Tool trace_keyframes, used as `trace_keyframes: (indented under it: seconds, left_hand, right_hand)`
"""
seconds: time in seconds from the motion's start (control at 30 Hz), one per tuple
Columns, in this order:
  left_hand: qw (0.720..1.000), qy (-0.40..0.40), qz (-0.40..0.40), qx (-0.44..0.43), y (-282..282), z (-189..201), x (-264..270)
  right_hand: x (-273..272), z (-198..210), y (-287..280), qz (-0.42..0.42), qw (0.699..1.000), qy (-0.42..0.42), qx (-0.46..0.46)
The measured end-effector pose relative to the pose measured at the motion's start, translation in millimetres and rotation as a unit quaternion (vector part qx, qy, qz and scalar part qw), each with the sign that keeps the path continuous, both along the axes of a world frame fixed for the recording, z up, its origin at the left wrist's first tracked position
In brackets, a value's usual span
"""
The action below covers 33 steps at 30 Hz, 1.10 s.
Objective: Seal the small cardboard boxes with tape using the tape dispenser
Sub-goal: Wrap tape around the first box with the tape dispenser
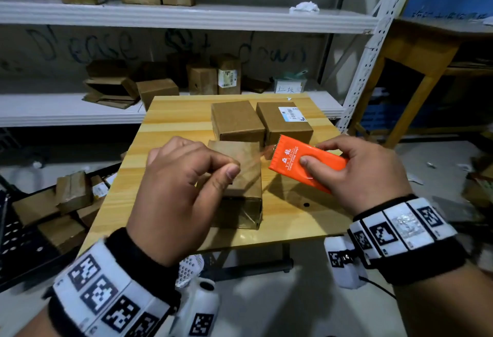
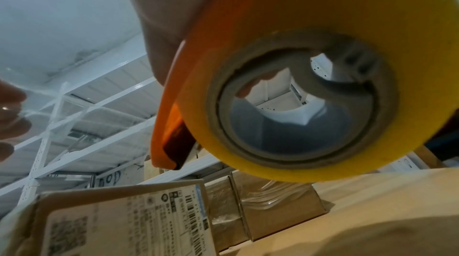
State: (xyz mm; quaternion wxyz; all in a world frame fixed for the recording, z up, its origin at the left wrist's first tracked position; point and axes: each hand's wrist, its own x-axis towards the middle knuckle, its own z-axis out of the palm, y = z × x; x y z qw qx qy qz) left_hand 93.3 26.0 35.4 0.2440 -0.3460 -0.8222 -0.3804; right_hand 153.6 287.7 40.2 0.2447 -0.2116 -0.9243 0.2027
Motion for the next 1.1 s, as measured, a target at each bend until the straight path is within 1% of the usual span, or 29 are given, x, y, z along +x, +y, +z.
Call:
trace_keyframes:
  seconds: [0.1, 0.3, 0.4, 0.47, 0.57, 0.6, 0.7, 0.8, 0.97, 1.1]
  left_hand:
    - [1.0, 0.016, -0.007, -0.022, 3.4, -2.2, 2.3]
    - [0.998, 0.055, -0.023, -0.032, 4.6, 1.1, 7.9]
    - [0.995, 0.063, -0.067, 0.044, 1.7, 10.1, 23.3]
    - [0.992, 0.06, -0.087, 0.072, -4.7, 20.6, 33.2]
    - [0.993, 0.008, -0.074, 0.094, -11.8, 25.5, 28.2]
    - [0.993, -0.017, -0.063, 0.101, -11.8, 23.2, 21.9]
    - [0.99, -0.09, -0.031, 0.104, -16.7, 12.0, 4.4]
    - [0.979, -0.147, -0.045, 0.131, -19.4, 9.7, -2.4]
    - [0.966, -0.18, -0.084, 0.163, -22.3, 9.1, -3.2]
    - [0.956, -0.208, -0.103, 0.181, -24.3, 4.5, -5.1]
  right_hand:
    - [-1.6, 1.7, -4.5, -0.01, 1.0, -0.018, 0.003]
    - [-2.8, 1.2, -4.3, -0.019, 0.999, -0.036, 0.006]
    - [-3.6, 2.9, 5.7, -0.074, 0.991, -0.092, 0.062]
    - [0.8, 3.3, 23.6, -0.111, 0.985, -0.114, 0.059]
    - [8.9, 3.2, 37.8, -0.131, 0.988, -0.058, 0.049]
    - [10.4, 2.6, 36.6, -0.133, 0.988, -0.054, 0.052]
    - [5.6, -4.7, 26.3, -0.116, 0.987, -0.084, 0.071]
    - [-1.0, -15.1, 21.1, -0.106, 0.981, -0.135, 0.091]
    - [-12.5, -29.1, 13.7, -0.081, 0.974, -0.168, 0.131]
    - [-17.7, -32.0, 8.2, -0.061, 0.97, -0.191, 0.135]
